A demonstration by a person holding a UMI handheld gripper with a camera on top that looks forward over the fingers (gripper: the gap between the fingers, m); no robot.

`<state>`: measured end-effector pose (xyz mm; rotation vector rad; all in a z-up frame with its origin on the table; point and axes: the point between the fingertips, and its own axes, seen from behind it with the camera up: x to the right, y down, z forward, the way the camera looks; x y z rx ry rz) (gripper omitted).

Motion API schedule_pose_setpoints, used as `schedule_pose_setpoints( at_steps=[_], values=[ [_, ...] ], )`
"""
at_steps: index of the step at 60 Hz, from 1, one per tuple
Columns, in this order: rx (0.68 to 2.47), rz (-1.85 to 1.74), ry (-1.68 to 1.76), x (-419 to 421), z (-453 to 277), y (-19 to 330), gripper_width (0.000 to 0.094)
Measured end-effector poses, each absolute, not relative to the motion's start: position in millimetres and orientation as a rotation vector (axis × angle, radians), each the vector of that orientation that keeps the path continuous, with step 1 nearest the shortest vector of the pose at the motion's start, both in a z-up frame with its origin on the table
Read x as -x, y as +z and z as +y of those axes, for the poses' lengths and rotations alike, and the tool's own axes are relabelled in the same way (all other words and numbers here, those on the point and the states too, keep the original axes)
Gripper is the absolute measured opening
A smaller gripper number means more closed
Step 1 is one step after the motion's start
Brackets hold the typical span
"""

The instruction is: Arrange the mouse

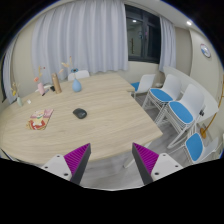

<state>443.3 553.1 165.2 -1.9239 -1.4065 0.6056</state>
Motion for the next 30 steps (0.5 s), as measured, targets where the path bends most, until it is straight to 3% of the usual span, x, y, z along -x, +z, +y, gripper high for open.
schedule_pose_setpoints(
  at_steps=[30],
  values=[
    [1.846,-1.549,0.667,-412,503,143,0.0867]
  ],
)
